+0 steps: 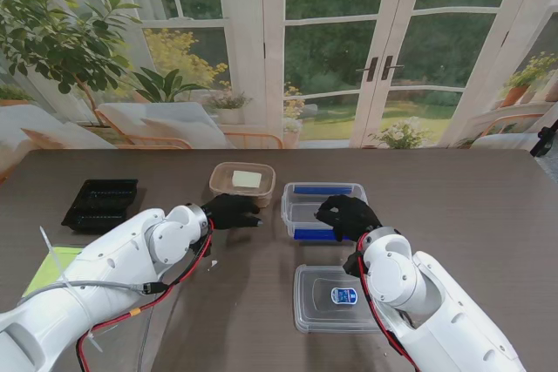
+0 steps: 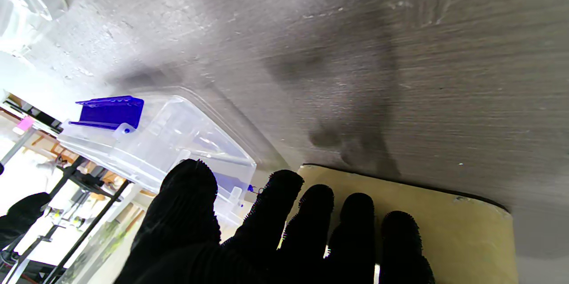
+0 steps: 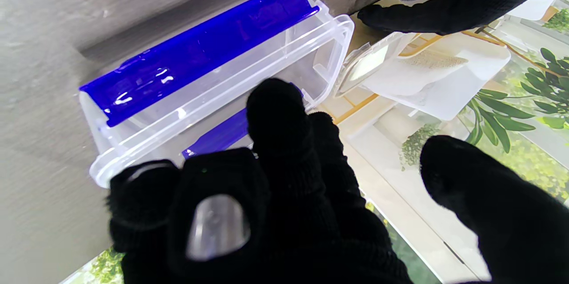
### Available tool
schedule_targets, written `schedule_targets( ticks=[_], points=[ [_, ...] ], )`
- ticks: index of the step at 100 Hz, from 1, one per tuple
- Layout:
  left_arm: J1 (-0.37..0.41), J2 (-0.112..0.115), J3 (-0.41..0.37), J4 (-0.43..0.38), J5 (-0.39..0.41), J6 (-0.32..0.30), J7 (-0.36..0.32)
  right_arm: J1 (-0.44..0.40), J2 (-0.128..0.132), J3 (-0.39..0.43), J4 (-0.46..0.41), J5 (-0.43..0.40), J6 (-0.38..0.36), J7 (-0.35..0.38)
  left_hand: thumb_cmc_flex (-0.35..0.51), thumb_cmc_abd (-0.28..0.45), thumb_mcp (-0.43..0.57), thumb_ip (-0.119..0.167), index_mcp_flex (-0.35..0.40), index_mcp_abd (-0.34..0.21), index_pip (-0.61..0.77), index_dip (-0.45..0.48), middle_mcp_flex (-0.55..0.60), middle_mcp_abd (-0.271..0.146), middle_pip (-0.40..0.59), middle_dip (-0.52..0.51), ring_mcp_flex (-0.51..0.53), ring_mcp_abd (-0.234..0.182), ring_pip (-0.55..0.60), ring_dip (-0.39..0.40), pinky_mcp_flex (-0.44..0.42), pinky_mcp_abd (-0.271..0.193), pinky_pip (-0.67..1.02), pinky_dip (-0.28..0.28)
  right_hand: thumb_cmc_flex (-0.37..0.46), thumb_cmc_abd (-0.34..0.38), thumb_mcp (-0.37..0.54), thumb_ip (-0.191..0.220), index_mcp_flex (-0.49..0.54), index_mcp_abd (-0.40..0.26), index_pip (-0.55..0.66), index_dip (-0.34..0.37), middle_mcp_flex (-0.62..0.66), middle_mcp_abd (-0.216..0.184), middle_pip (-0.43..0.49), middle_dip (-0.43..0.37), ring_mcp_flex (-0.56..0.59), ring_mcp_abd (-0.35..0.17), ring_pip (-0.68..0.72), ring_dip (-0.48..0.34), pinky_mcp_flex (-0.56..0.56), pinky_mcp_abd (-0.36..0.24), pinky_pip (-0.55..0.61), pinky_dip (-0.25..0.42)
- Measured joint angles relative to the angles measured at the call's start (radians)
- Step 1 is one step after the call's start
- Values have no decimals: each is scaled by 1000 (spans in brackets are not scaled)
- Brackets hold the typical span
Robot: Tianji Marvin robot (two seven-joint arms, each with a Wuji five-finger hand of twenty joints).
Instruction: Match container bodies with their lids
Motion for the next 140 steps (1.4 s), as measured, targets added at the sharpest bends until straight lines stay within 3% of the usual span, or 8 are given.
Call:
schedule_targets(
  ticks=[36,48,65,80,100,127,140],
  points=[
    [110,51,-126,-213,61,36,-81,2,0,-1,3,0,-8,-4,0,0,0,0,1,0,0,0,2,7,2,1,13,27,4,3,39,1,-32,6,0,0,0,0,0,0,0,0,0,0,-8,0,0,0,0,0,0,0,0,0],
    [159,68,-183,-295,106,40,-114,-4,0,5,-3,-2,-15,-11,0,0,0,0,1,0,0,0,16,9,9,15,14,51,14,26,66,14,-79,88,0,0,0,0,0,0,0,0,0,1,-8,0,0,0,-2,0,0,0,0,0],
    [245,88,-279,-419,175,46,-135,-26,0,23,-24,-17,-33,-16,0,0,0,0,1,0,0,0,36,24,14,25,14,71,18,41,67,39,-88,120,0,0,0,0,-1,-6,-1,0,-1,1,-9,0,0,0,-22,-7,0,0,-18,0],
    [322,100,-359,-508,224,46,-148,-50,2,37,-45,-27,-50,-21,0,0,0,0,1,-2,0,0,36,26,14,34,14,77,19,51,62,51,-88,133,0,0,0,0,-2,-41,-3,-1,-115,23,-22,-3,-2,1,-126,-63,0,12,-83,-25],
    [422,112,-451,-611,282,50,-163,-93,6,63,-73,-42,-106,-27,0,0,0,0,1,-10,0,0,36,26,14,34,14,78,19,52,47,56,-89,138,0,-26,0,-1,-3,-88,17,5,-316,31,-55,-44,-41,52,-429,-216,-2,-8,-226,-25],
    [537,120,-546,-711,328,68,-172,-140,17,93,-109,-57,-166,-11,0,0,0,0,0,-10,0,0,36,26,14,35,14,78,19,52,36,57,-90,146,0,-27,0,-9,-15,-116,63,29,-505,33,-96,-124,-239,53,-575,-237,-2,-71,-312,-26],
    [586,121,-585,-749,349,79,-172,-158,20,108,-121,-70,-197,-11,0,0,0,0,-1,-11,0,0,36,26,14,35,14,78,19,52,36,57,-91,146,0,-39,-1,-9,-36,-135,96,41,-529,29,-112,-144,-308,53,-635,-258,-2,-86,-341,-26]
  ],
)
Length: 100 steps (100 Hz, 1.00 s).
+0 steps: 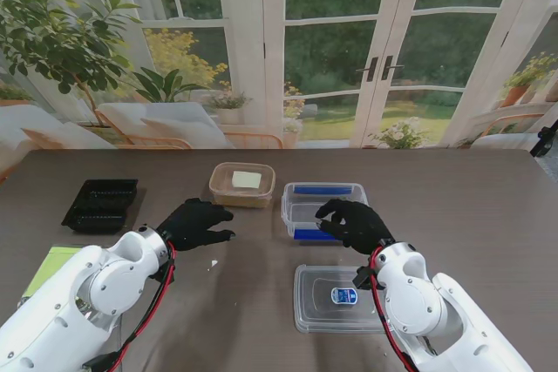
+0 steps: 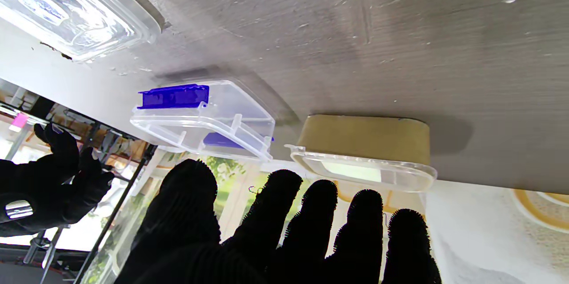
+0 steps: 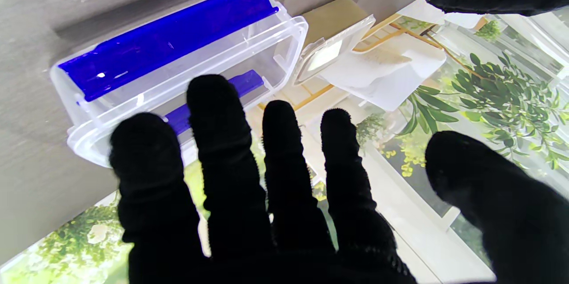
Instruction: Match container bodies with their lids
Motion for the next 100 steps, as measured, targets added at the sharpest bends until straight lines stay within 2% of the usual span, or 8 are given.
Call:
schedule_targets(
  ticks=[21,43,77,100],
  points=[
    [65,2,-54,-49,32,12,-3,-30,0,21,-14,6,-42,-8,0,0,0,0,-11,-2,-3,0,0,0,0,4,0,0,0,0,-1,0,-12,1,0,0,0,0,1,-8,24,16,-1,-22,-24,-27,-38,0,-123,-52,0,-22,-90,0],
    [123,2,-115,-89,63,19,-9,-73,3,48,-50,43,-68,-2,0,0,0,0,-11,-3,-3,0,0,0,0,4,0,0,0,0,-1,0,-12,2,19,-1,0,0,13,-8,49,25,2,-22,-49,-41,-64,0,-202,-76,0,-26,-142,-2],
    [218,1,-252,-118,160,20,1,-71,6,47,-45,57,-69,10,0,0,0,0,-12,-12,-3,0,0,-10,0,4,-2,0,-1,0,-12,1,-23,2,27,-1,0,0,13,6,50,25,23,-22,-60,-50,-57,1,-215,-82,0,-26,-156,-6],
    [224,6,-329,-101,205,-5,-19,-70,6,43,-40,59,-80,9,0,-5,0,0,-49,-26,-10,0,-24,-34,-1,5,-31,0,-4,2,-24,1,-24,2,27,-1,0,0,13,7,50,25,27,-22,-60,-50,-57,1,-216,-82,0,-26,-157,-8]
  ],
)
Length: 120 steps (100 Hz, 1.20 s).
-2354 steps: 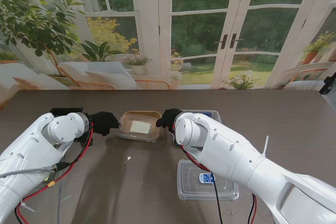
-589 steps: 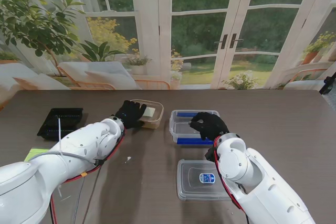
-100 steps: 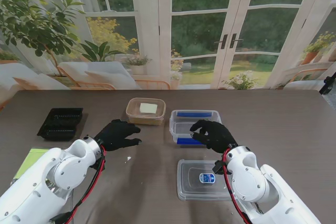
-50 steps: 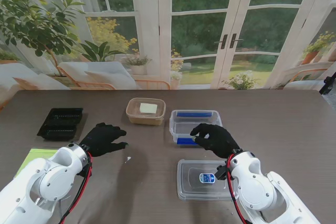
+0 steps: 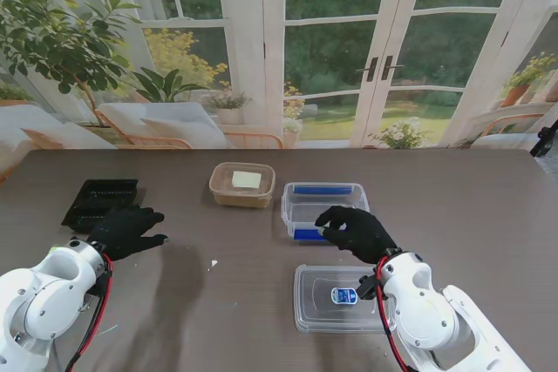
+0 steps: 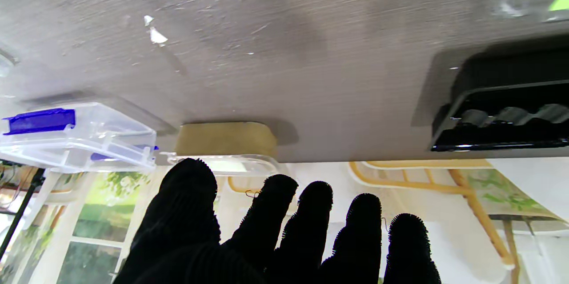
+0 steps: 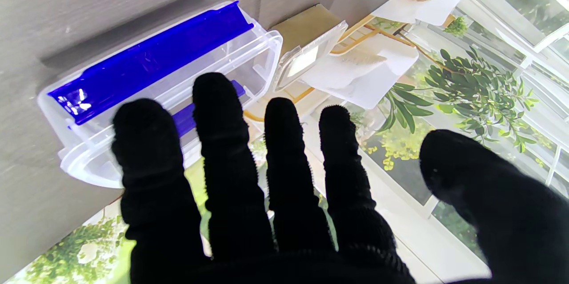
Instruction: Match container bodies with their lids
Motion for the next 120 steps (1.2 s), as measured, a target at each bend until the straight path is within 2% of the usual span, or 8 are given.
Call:
schedule_targets(
  ticks=[15,21,29,43,75,87,95,120],
  points=[
    [-30,7,-26,52,59,-19,-11,7,0,-8,10,12,0,2,11,-50,-7,-1,-14,0,-7,0,-12,-12,1,7,-9,-3,0,0,-2,0,-1,0,0,0,0,0,0,2,0,0,0,1,0,0,0,0,-7,0,0,0,0,0],
    [-48,10,-28,87,68,-22,4,12,0,-12,17,17,0,2,11,-51,-7,-1,-24,0,-10,0,-12,-17,1,7,-10,-4,0,0,-2,0,-1,0,0,0,0,0,0,5,0,0,0,1,0,0,0,0,-7,0,0,0,0,0],
    [-72,14,-27,135,86,-29,39,17,0,-17,25,18,1,4,24,-95,2,0,-24,0,-10,0,-12,-20,1,7,-10,-16,0,0,-3,0,-12,0,0,0,0,0,0,5,0,0,0,1,0,0,0,0,-8,0,0,0,0,0],
    [-96,21,-27,178,191,-37,53,22,0,-23,34,22,1,8,47,-123,16,-1,-24,0,-9,0,-12,-31,1,7,-10,-28,0,0,-18,-10,-26,-3,0,0,0,0,0,5,0,0,0,3,0,0,0,0,-8,0,0,0,-2,0],
    [-119,34,-50,230,213,-24,17,34,0,-41,52,34,2,13,64,-169,55,-1,-24,-6,-3,3,-12,-49,1,7,-11,-43,0,0,-26,-20,-37,-17,0,0,0,0,0,6,0,0,1,8,0,0,0,0,-8,0,0,0,-5,-1],
    [-138,38,-46,272,211,-17,27,37,0,-44,58,40,3,19,64,-169,68,-1,-24,-6,-2,7,-12,-49,1,7,-11,-43,0,0,-25,-22,-37,-24,0,0,0,0,0,14,-1,0,2,9,0,0,0,4,-8,0,0,0,-8,-1],
    [-150,41,-38,297,210,-15,31,38,0,-44,59,44,4,22,44,-218,183,-2,-24,-6,-2,7,-12,-49,1,7,-10,-44,0,0,-1,-32,-34,-19,0,0,0,0,0,16,-6,0,13,10,-9,0,0,9,-8,0,0,0,-10,-1],
    [-183,44,-15,361,207,-15,73,38,0,-43,60,57,11,27,44,-218,209,-2,-47,-5,-3,8,-25,-49,3,7,-10,-59,16,1,3,-46,-34,-14,0,0,0,0,0,19,-8,0,13,11,-9,0,1,10,-8,0,0,0,-10,-17]
  ],
)
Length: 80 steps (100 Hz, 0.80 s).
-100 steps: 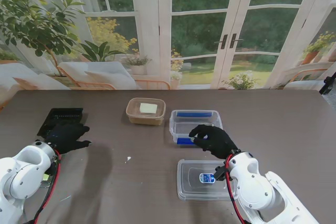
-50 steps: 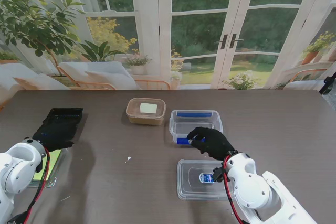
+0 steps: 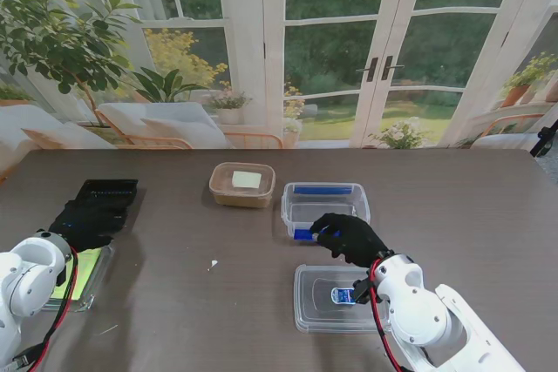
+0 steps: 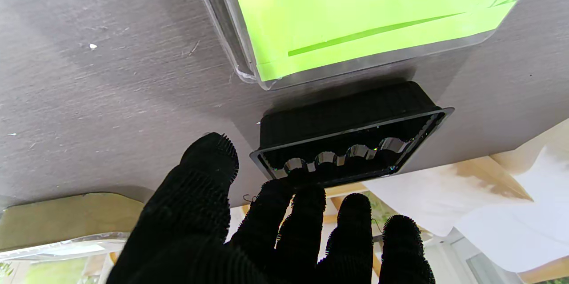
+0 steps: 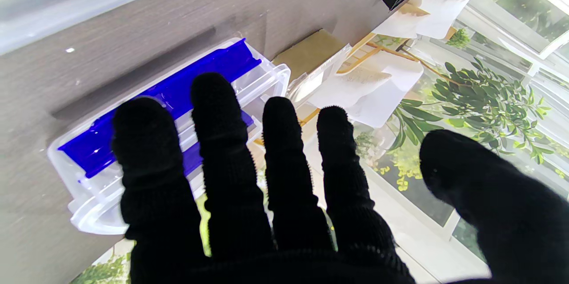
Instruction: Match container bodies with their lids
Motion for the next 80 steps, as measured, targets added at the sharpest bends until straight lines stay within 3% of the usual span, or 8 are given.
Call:
schedule_targets(
  ticks=[34,46,59,68,80],
  points=[
    [-87,13,59,112,7,-23,33,8,0,-10,10,28,11,7,0,-21,65,0,0,0,4,2,3,-1,20,11,18,-8,41,25,49,-10,26,14,0,0,0,0,0,9,0,0,13,10,0,0,0,1,0,0,0,0,0,0],
    [-116,17,80,150,4,-29,34,14,-2,-13,17,49,23,8,-12,-45,102,-1,0,1,7,4,5,-3,22,27,39,-15,74,49,56,-17,111,49,0,1,0,0,0,10,0,0,13,10,0,0,0,1,0,0,0,0,0,0],
    [-139,21,98,181,5,-40,40,23,-5,-19,27,62,36,8,-15,-59,120,-1,1,1,7,5,5,-4,26,38,40,-15,86,59,-3,-25,258,51,0,1,0,0,0,13,0,0,13,18,0,0,0,7,0,0,0,0,0,0],
    [-153,24,109,195,5,-41,34,27,-7,-22,33,76,43,8,-29,-72,134,-1,1,1,8,5,5,-4,27,38,40,-15,86,59,-30,-28,364,1,0,1,0,0,0,14,0,0,13,20,0,0,0,13,0,0,0,0,0,0],
    [-166,26,119,206,9,-39,27,33,-9,-25,39,84,49,7,-35,-70,150,-1,1,1,8,6,16,-4,36,52,41,-15,99,61,-41,-35,427,-14,0,1,0,0,0,22,0,0,13,20,0,0,0,13,0,0,0,0,0,0]
  ],
)
